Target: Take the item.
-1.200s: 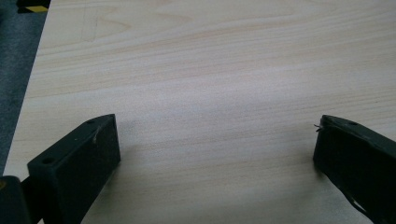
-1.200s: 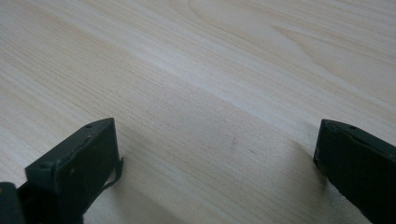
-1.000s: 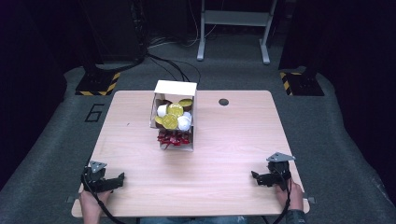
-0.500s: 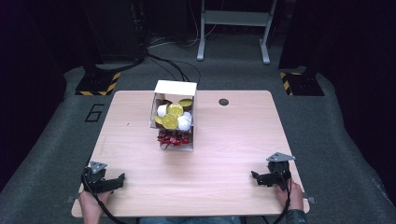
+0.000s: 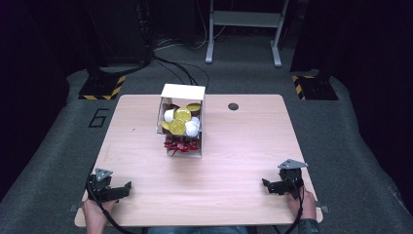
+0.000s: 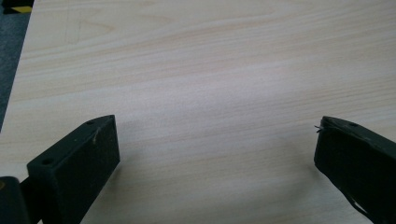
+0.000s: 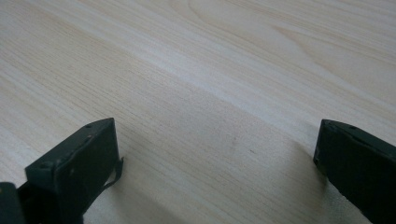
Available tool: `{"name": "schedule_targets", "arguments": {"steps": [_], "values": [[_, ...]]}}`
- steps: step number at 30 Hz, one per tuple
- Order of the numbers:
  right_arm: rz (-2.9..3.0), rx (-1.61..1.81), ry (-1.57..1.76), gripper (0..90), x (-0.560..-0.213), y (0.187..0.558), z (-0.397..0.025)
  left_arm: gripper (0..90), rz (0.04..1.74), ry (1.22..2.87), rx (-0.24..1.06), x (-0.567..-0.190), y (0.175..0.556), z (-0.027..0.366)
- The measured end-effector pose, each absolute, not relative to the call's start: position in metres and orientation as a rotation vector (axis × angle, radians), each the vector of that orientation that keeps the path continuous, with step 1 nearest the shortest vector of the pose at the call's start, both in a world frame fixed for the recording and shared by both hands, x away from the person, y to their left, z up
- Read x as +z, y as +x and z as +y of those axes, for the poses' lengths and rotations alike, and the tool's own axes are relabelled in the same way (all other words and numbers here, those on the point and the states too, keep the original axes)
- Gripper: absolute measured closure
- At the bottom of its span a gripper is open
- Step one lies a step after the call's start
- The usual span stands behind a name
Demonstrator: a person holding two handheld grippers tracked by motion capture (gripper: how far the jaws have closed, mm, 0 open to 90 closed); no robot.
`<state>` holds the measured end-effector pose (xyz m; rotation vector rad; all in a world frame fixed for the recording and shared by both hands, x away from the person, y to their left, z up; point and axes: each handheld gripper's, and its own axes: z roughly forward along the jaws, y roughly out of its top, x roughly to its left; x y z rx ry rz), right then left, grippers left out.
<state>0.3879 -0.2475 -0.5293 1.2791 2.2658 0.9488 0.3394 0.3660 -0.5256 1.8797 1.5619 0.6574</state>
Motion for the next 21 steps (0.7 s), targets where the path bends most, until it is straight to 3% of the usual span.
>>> {"name": "schedule_targets", "arguments": {"steps": [21], "values": [[2.266, 0.948, 1.280, 0.0, -0.529, 0.388, -0.248, 0.2, 1.430, 1.849, 0.730, -0.465, 0.351, 0.342]]}}
